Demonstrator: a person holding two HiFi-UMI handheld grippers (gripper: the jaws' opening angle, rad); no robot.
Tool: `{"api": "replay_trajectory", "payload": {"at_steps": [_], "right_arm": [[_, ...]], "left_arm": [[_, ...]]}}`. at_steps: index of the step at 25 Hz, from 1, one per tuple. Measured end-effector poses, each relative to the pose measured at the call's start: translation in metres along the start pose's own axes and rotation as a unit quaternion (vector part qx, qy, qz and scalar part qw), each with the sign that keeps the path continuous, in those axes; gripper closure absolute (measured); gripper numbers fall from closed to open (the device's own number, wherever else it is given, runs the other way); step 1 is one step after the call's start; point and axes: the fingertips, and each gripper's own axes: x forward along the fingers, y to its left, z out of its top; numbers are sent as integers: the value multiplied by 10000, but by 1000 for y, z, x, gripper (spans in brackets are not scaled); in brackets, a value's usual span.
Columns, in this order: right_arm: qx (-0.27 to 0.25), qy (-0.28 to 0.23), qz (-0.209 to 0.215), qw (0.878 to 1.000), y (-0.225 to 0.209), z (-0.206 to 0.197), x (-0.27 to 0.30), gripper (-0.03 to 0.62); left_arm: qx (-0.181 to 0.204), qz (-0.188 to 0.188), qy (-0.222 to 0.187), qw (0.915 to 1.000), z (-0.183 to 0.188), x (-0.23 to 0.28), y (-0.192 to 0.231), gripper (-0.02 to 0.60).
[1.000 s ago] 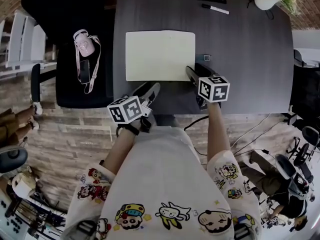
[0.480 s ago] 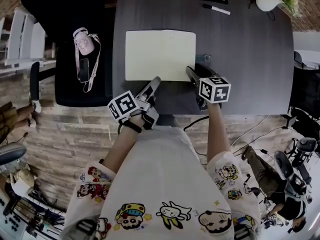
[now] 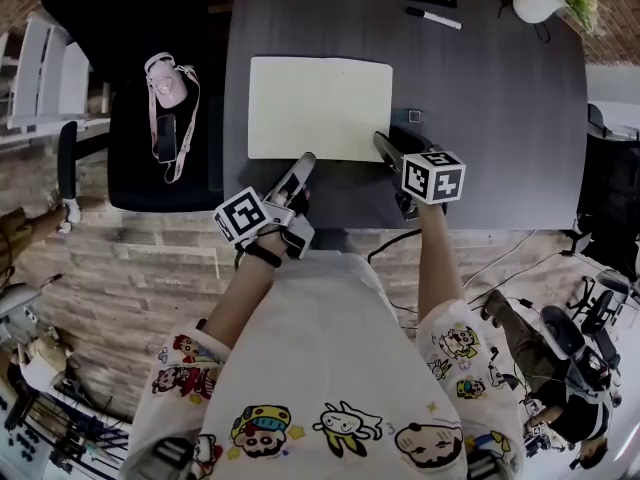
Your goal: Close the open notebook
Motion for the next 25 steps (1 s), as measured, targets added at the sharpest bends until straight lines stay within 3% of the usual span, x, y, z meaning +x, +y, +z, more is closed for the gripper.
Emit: {"api": "replay_trajectory", "payload": {"at_steps": [2,4,7,9,12,15,18,21,25], "right_arm": [[-25,34,21,10000,0,-1,1,411],[-44,52,32,10000,1,-2,1,413],[-64,72,70,9999,1,-2,0,414],[-82,89,89,9999,0,-1,-1,416],[-93,102,92,9999,1,-1,-1,416],[-91,109,112,9998,2,-2,1,418],[-68,116,117,9998,1,-2,0,419],[-39,122,134,9998,1,-2,0,419],[-8,115,131,9998,-1,-2,0,421]], "left_arm": [[485,283,100,9984,4,-9,9,264],[656,434,-13,9969,14,-17,15,264],[505,389,-410,9971,35,-26,15,267],[605,435,-511,9959,47,-31,15,267],[307,194,-812,9960,56,-32,4,267],[325,180,-1134,9929,77,-40,3,282],[514,195,-1061,9928,90,-39,4,304],[870,518,-880,9910,96,-40,17,320],[955,670,-801,9899,100,-34,23,403]]}}
